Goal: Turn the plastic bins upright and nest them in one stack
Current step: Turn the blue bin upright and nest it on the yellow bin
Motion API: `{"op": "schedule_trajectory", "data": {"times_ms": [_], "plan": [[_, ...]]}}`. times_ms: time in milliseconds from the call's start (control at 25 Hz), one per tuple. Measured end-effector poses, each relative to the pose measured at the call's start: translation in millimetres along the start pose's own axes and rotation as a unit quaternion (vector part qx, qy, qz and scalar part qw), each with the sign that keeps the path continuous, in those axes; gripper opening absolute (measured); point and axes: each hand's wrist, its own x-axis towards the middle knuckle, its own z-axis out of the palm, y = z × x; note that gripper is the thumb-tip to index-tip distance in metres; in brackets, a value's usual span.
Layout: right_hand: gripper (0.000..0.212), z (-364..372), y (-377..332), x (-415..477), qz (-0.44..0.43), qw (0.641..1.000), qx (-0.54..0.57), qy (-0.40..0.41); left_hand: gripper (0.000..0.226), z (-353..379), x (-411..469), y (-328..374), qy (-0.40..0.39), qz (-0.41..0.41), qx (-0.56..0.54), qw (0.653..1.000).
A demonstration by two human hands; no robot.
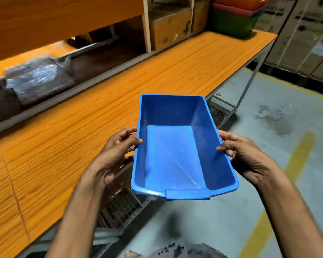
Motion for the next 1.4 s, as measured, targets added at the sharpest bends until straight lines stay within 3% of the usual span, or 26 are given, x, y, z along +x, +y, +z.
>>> {"op": "schedule_trajectory", "data": {"times_ms": [280,560,760,1120,1400], "plan": [[0.062,-156.8,-5.7,-31.6,-0.051,0.991,0.029,0.124,0.048,176.6,52.8,-18.6,-0.100,0.079,0.031,0.991],[0.067,-260.9,-12.2,-19.2,-0.120,0.971,0.055,0.201,0.059,302.2,114.0,-18.0,-0.178,0.082,0.075,0.978],[0.067,-322.4,-28.5,22.7,-0.142,0.955,0.059,0.252,0.055,373.1,184.1,-15.8,-0.222,0.075,0.074,0.969],[0.068,-417.1,-118.4,123.9,-0.166,0.924,0.078,0.336,0.063,498.7,332.1,33.4,-0.289,0.111,0.079,0.948],[0.065,-513.1,-187.4,207.8,-0.168,0.914,0.089,0.358,0.062,612.2,433.0,70.7,-0.279,0.106,0.061,0.952]]}}
